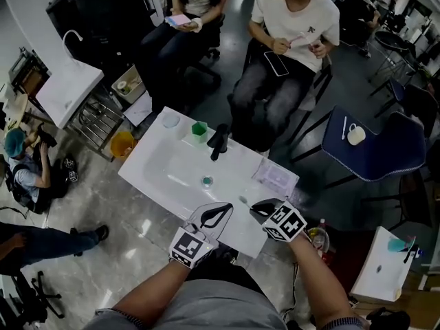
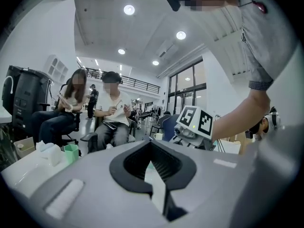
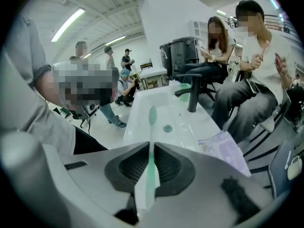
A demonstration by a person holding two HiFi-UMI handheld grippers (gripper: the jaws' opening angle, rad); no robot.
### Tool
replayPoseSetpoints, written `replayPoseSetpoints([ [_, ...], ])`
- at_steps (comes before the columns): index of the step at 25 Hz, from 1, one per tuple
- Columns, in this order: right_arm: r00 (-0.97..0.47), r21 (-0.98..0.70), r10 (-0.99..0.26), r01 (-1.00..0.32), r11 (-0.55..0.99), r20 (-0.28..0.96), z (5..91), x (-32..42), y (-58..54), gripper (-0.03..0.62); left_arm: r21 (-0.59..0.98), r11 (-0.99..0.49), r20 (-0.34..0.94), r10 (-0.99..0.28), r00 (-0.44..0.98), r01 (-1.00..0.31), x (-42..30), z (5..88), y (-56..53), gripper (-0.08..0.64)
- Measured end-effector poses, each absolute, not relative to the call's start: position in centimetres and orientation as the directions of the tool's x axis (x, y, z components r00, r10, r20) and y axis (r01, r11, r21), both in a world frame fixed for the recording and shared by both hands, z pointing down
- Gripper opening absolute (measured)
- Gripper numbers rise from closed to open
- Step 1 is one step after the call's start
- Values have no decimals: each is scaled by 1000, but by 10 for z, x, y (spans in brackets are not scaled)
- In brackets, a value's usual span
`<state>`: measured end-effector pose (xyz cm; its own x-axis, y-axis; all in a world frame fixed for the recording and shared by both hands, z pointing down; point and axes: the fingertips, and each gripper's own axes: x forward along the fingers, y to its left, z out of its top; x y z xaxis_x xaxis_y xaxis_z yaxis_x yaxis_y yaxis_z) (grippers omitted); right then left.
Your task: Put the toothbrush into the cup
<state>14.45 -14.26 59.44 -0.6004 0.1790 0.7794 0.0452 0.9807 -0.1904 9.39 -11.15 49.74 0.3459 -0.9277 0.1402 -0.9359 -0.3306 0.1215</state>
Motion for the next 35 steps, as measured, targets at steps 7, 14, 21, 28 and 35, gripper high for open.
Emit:
replayPoseSetpoints([
  [7, -732, -172, 136, 26, 985, 667, 534, 130, -136, 41, 118, -304, 130, -939, 318, -945, 87, 483, -110, 6],
  [14, -867, -132, 61, -5, 991, 494, 467, 111, -135, 41, 128, -264, 123, -952, 279, -956, 79, 452, -106, 6],
  [21, -961, -110, 27, -3, 994, 276, 411, 97, -125, 41, 160, -240, 109, -960, 258, -958, 70, 416, -94, 6],
  [28, -993, -99, 25, 14, 995, 113, 377, 81, -101, 41, 125, -237, 80, -966, 248, -964, 47, 388, -76, 6],
  [35, -999, -71, 8, 4, 997, 51, 358, 44, -74, 41, 128, -237, 63, -967, 246, -963, 7, 377, -55, 6],
])
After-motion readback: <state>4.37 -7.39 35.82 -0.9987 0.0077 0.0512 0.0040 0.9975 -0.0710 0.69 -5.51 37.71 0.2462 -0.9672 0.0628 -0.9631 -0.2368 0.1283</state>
